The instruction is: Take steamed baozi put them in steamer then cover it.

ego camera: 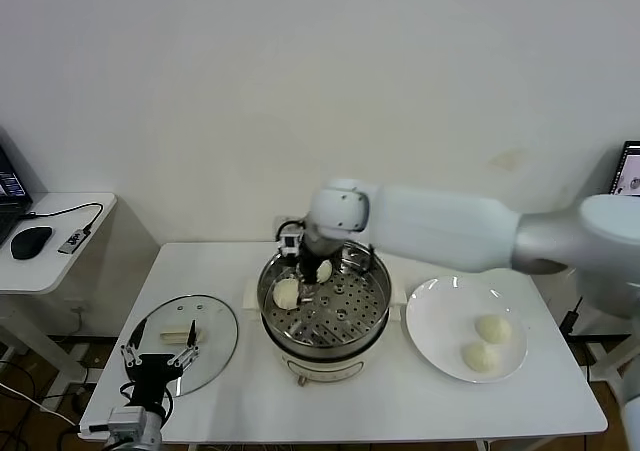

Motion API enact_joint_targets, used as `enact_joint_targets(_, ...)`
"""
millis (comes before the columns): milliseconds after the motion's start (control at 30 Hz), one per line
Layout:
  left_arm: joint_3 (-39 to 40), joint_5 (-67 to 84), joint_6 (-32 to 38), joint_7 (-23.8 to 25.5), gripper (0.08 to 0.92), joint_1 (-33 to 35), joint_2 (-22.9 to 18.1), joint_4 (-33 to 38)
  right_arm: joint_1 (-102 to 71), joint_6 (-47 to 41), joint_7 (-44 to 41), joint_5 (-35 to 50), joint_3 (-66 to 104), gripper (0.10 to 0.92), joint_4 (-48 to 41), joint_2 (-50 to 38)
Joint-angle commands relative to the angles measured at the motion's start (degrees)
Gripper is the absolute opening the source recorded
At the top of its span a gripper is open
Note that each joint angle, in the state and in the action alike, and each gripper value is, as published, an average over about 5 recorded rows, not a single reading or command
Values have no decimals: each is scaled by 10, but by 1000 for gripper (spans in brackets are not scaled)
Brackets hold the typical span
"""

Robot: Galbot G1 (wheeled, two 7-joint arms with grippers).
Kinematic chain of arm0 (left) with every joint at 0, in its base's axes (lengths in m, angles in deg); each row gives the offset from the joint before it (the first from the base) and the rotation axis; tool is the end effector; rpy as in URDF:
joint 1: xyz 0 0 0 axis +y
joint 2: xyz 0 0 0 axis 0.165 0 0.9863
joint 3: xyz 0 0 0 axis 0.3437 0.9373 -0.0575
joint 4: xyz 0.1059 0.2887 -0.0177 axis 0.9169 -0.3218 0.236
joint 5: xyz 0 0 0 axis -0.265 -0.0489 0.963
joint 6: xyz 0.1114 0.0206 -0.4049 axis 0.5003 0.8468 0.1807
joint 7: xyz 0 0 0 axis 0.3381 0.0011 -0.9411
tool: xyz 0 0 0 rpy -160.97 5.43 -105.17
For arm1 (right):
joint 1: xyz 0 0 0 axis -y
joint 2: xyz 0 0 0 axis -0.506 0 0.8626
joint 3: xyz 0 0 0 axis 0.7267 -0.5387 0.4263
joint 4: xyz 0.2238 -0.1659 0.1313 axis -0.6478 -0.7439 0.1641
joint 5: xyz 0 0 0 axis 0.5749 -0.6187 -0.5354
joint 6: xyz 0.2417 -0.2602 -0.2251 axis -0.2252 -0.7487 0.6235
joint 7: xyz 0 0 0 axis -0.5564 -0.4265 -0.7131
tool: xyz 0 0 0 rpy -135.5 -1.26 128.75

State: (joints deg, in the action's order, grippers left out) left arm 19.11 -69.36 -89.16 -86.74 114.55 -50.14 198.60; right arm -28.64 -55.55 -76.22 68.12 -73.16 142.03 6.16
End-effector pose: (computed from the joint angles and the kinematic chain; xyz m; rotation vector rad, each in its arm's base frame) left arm 0.2535 0.0541 -0.2759 0.1594 -2.9954 -0.3178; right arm 0.5028 0.2089 -0.0654 1.5004 -1.4785 1.3468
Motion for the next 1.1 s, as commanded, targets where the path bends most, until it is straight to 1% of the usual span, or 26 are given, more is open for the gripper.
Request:
enact_joint_targets(33,0,0,-1,1,823,-1,3,-1,73,74,-119,-57,-1,823,92,-169)
enact_joint_targets(167,1,-1,-2,1,823,-3,7,-1,72,129,-158,-124,-3,823,134,-289)
enact_joint_targets(267,5,-4,-2,1,823,-3,8,-3,49,170,-170,-186,2,823,146,-366)
enact_joint_targets(400,8,-8,-2,2,823,-4,6,-3,-8,202,-158,-252,24,823,149,-425)
enact_joint_targets(567,12,-16,-4,2,823,-4,1,-2,-138,203,-131,-316,107,823,153,-479)
enact_joint_targets(700,15,-21,-5,2,823,-3,-3,-1,-241,201,-115,-352,175,823,146,-499)
enact_joint_targets(867,13,-23,-5,2,823,-1,-3,-1,-389,204,-100,-389,284,823,123,-493)
enact_joint_targets(967,11,-24,-5,1,823,1,-3,-1,-442,204,-95,-401,323,823,112,-479)
enact_joint_targets(1100,9,-25,-5,1,823,3,-4,-2,-464,201,-90,-409,330,823,100,-452)
